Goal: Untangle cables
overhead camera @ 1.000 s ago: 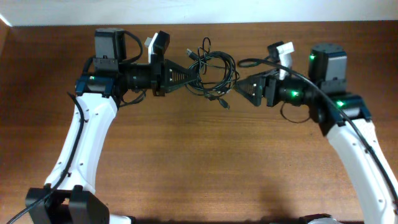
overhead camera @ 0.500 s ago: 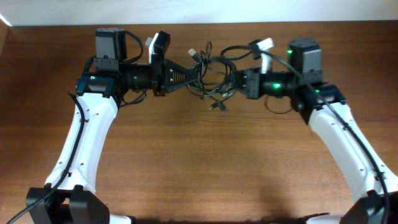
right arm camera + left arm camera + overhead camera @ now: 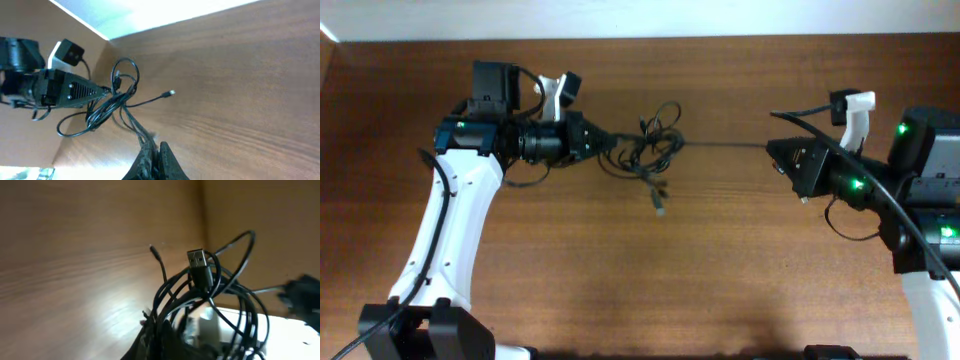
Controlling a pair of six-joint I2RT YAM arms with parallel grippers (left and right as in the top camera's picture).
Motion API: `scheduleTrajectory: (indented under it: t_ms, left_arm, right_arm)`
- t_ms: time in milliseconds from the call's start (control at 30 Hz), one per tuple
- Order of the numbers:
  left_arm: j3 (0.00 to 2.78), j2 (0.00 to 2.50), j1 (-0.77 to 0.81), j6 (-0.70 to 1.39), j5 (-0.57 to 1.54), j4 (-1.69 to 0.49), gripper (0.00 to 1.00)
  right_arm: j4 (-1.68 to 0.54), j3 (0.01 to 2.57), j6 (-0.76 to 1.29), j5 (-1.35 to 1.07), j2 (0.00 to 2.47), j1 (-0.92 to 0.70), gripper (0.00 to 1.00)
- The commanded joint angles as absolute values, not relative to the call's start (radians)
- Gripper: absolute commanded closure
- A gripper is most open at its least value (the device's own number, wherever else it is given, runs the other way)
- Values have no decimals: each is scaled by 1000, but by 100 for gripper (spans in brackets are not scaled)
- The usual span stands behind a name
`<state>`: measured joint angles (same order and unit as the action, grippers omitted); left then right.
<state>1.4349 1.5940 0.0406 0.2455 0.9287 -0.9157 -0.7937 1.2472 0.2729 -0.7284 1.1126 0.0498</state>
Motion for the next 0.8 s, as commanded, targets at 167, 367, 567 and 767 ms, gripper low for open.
scheduleTrajectory:
  t_ms: [167,367,567,767]
  left_arm:
    - [1442,1582,2,73,665,-935,100]
    - [1442,1582,42,73,687,-927,100]
    - [1442,1582,94,74,878,-871,100]
    - [1442,1582,94,120,964,-862,100]
  right_arm:
    - [-878,1255,270,-619,1096,79,87]
    - [-888,1255,288,-627,1107,35,40]
    - [-781,1255,338,-627,1199,-100,40]
    - [-559,1255,385,-627,1339,-221,45]
